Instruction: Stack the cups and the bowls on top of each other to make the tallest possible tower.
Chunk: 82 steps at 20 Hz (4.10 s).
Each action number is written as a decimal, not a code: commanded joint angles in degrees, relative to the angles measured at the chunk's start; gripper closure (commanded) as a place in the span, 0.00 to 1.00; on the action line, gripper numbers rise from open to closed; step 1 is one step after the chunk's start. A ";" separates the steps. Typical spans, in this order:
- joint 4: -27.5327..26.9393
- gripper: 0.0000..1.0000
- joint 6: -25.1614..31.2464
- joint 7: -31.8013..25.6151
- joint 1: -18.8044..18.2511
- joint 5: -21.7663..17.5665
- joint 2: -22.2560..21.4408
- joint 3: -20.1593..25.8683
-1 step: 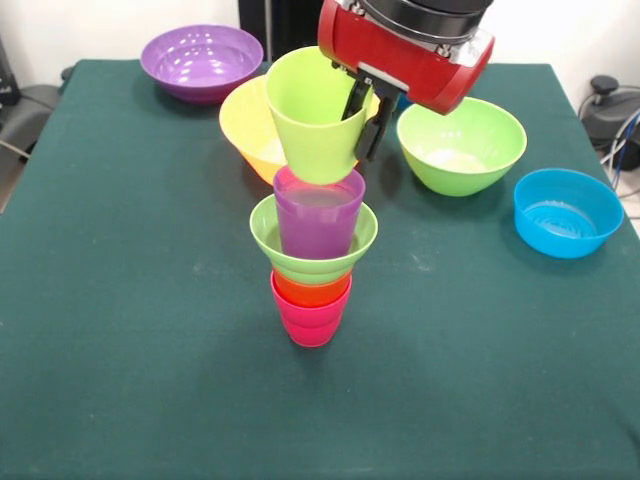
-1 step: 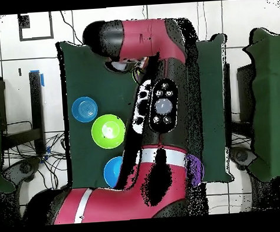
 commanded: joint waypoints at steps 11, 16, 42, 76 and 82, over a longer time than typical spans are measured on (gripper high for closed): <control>-1.62 1.00 -2.99 9.44 1.46 1.62 2.35 1.23; -2.44 1.00 -3.02 8.67 1.23 2.10 2.76 1.07; -5.49 1.00 0.25 7.03 1.72 3.27 4.16 -0.88; -1.13 0.00 -3.37 6.49 2.29 4.49 3.13 -1.21; -0.36 0.00 -3.48 6.60 2.65 4.14 2.93 -1.67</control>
